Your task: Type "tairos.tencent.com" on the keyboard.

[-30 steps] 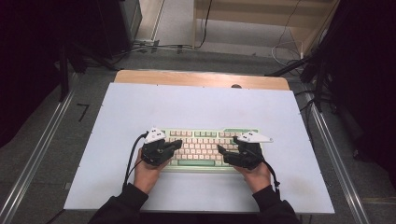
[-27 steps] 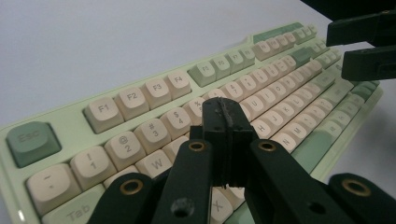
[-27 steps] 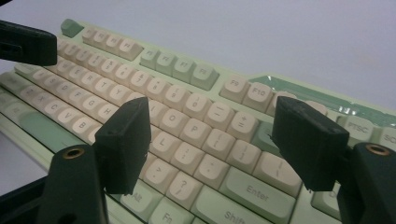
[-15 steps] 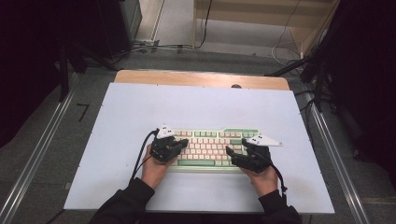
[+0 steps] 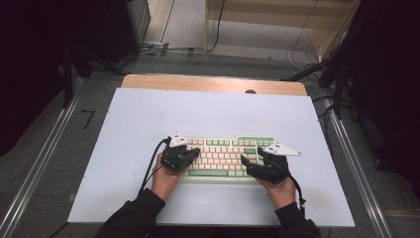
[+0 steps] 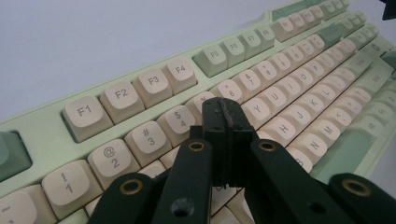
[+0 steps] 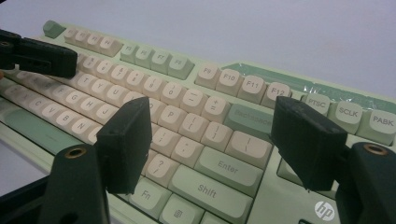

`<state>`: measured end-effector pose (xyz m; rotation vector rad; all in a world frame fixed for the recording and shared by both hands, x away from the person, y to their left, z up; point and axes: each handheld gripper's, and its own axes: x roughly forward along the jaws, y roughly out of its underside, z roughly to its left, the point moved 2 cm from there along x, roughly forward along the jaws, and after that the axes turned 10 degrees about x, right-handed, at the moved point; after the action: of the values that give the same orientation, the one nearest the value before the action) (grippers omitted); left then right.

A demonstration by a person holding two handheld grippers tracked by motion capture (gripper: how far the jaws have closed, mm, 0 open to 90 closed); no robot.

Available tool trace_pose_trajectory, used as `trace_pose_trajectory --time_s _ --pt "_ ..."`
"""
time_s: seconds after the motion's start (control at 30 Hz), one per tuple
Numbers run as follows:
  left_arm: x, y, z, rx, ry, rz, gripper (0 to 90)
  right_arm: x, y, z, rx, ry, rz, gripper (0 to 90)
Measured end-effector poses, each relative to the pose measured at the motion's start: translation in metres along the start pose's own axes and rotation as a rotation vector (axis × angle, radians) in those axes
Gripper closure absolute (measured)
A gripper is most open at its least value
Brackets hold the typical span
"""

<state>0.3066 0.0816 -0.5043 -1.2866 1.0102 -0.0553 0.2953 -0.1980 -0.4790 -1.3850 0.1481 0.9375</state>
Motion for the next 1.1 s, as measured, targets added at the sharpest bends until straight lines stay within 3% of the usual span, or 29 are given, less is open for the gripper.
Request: trace_pose_trajectory --time_s 0.3,0.47,0.63,0.8,1.1 --pt "0.003 0.001 0.000 0.004 0.002 0.019 90.0 0.001 0.000 0.000 -0.001 -0.002 0.000 27.5" --pt "-0.002 -0.001 -0.001 -0.013 0.021 -0.016 88.6 0.001 0.000 0.001 -0.005 -0.001 0.004 27.5" --pt "-0.014 -0.006 -0.001 -0.021 0.013 -0.088 61.8 0.000 -0.001 0.000 0.001 -0.003 -0.005 29.6" --pt "-0.024 -0.007 0.000 -0.025 -0.038 -0.117 41.8 -0.001 -0.002 0.001 0.006 -0.009 -0.025 43.0" --pt "-0.039 0.005 0.005 -0.050 -0.086 -0.114 37.4 0.010 -0.009 0.008 0.000 -0.068 -0.024 79.5"
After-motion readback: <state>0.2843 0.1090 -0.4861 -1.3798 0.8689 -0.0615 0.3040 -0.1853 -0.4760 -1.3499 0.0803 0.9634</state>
